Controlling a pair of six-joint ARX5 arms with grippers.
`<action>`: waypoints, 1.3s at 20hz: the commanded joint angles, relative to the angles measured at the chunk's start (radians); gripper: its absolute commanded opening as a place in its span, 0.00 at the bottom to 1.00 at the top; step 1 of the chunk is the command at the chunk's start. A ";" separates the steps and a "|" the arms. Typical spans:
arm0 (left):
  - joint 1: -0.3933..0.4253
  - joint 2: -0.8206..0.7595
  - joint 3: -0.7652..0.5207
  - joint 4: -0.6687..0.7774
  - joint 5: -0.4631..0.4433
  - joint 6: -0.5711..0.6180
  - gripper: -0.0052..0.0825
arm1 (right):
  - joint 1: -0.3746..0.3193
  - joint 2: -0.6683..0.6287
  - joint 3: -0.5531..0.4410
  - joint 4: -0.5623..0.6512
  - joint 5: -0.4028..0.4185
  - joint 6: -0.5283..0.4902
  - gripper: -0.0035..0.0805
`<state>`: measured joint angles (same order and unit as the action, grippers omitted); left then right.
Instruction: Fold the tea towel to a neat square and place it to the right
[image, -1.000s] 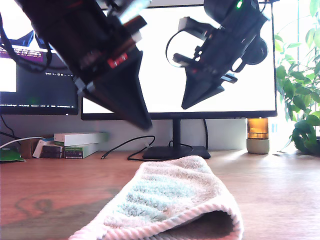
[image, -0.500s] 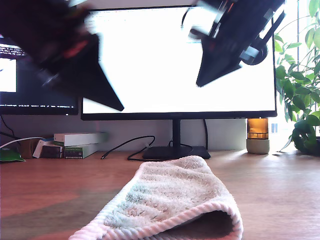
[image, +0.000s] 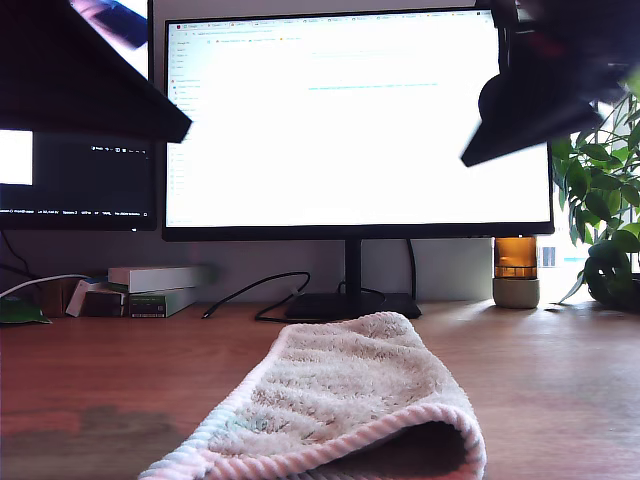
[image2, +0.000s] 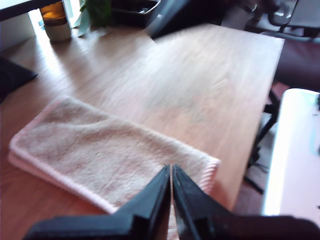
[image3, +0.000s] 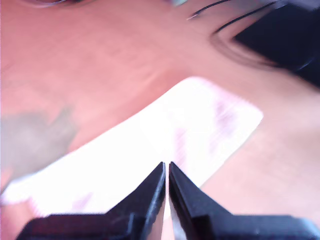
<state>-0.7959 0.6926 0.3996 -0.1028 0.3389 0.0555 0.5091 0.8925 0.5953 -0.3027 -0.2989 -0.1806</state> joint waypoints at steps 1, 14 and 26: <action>-0.006 -0.013 -0.013 -0.005 0.011 -0.003 0.04 | 0.021 -0.077 -0.052 -0.014 -0.003 0.000 0.03; -0.052 0.093 -0.013 0.007 0.020 0.084 0.05 | 0.212 -0.021 -0.073 -0.189 0.005 -0.756 0.37; -0.052 0.290 -0.012 0.082 0.020 0.076 0.05 | 0.266 0.279 -0.073 -0.046 0.195 -1.286 0.56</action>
<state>-0.8448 0.9833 0.3996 -0.0292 0.3580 0.1341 0.7670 1.1717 0.5327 -0.3538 -0.0971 -1.4612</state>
